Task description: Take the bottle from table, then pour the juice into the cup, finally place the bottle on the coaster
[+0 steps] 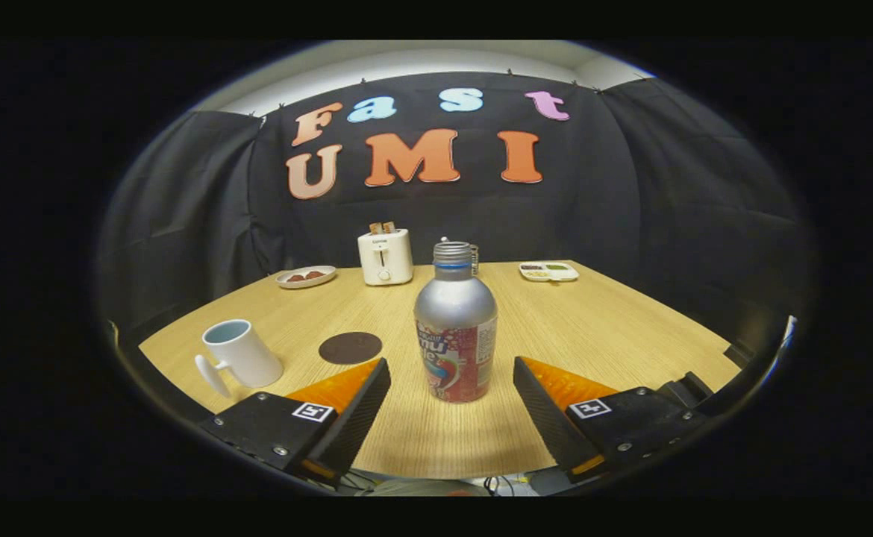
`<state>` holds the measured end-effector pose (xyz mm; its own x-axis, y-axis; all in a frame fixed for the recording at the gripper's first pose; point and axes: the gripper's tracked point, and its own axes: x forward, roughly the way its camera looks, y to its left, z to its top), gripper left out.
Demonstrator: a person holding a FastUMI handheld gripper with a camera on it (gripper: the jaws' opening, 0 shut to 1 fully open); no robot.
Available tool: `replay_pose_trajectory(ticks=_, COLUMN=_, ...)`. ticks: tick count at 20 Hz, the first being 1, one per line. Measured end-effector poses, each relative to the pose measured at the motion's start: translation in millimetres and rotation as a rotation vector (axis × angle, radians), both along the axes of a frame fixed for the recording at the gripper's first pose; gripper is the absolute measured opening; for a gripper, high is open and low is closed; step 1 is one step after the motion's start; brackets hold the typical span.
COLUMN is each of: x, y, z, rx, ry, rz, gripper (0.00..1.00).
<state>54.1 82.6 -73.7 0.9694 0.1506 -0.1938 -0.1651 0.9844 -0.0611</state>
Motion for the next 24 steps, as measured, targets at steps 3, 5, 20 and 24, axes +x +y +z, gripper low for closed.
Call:
replay_pose_trajectory(ticks=3, x=15, y=0, z=-6, rx=-0.019, ry=0.012, rz=-0.015, gripper=0.99)
replay_pose_trajectory(ticks=5, x=22, y=4, z=-11, rx=-0.019, ry=0.025, rz=-0.014, gripper=0.99)
replay_pose_trajectory(ticks=20, x=50, y=4, z=-26, rx=-0.056, ry=0.075, rz=-0.055, gripper=0.80)
replay_pose_trajectory(ticks=24, x=45, y=9, z=-25, rx=-0.074, ry=0.093, rz=-0.061, gripper=0.78)
